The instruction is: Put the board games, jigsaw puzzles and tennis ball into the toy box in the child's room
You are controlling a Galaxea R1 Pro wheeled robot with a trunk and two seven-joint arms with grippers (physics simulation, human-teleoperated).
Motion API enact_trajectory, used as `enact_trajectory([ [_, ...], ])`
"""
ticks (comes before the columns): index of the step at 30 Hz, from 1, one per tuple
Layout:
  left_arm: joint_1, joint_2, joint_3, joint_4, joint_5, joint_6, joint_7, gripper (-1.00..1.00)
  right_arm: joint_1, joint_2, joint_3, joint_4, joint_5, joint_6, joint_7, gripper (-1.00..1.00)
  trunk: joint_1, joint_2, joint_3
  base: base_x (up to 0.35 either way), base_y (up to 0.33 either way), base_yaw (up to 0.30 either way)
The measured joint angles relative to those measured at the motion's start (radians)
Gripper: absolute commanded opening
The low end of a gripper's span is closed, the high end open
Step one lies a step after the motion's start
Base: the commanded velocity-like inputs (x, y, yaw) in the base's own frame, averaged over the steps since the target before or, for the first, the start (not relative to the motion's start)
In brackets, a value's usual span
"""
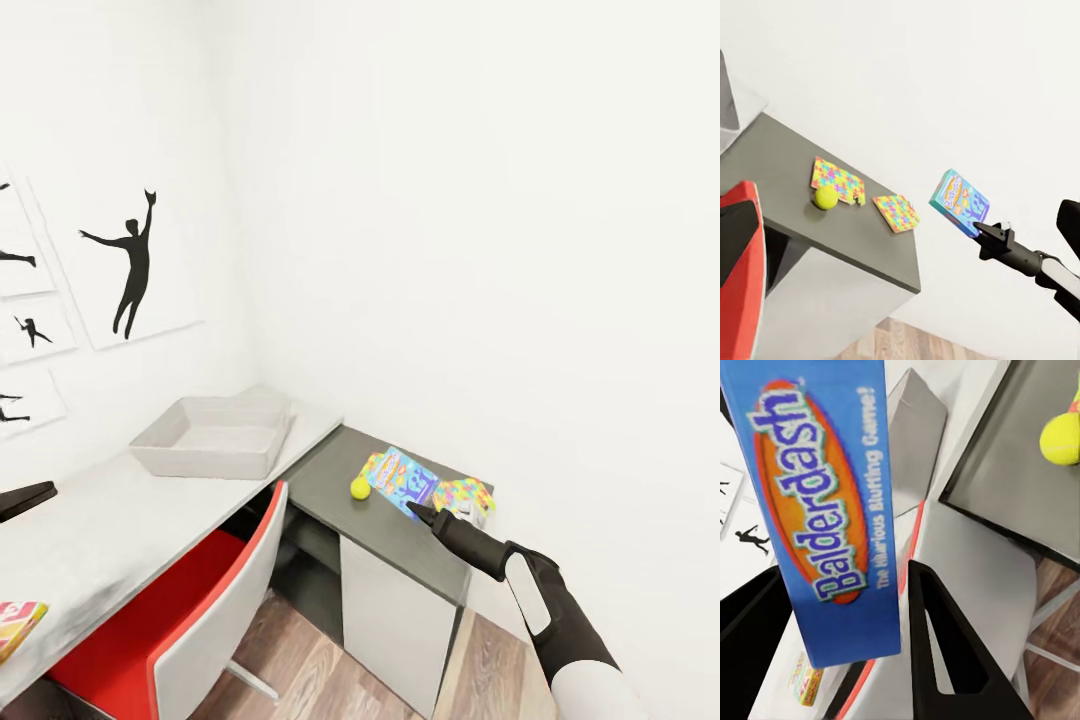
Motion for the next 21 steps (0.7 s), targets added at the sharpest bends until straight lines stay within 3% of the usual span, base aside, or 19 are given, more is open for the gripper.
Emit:
enact_trajectory([
  [8,0.000,0.000,0.000,0.000,0.000,0.000,0.000,1.00,0.000,-0.001,0.028,0.000,0.001,-0.001,-0.001,-1.00,0.000,0.000,0.000,0.279,0.000,0.292],
  [21,0.000,0.000,0.000,0.000,0.000,0.000,0.000,1.00,0.000,-0.001,0.034,0.000,0.002,-0.002,-0.001,-1.00,0.000,0.000,0.000,0.275,-0.014,0.292],
])
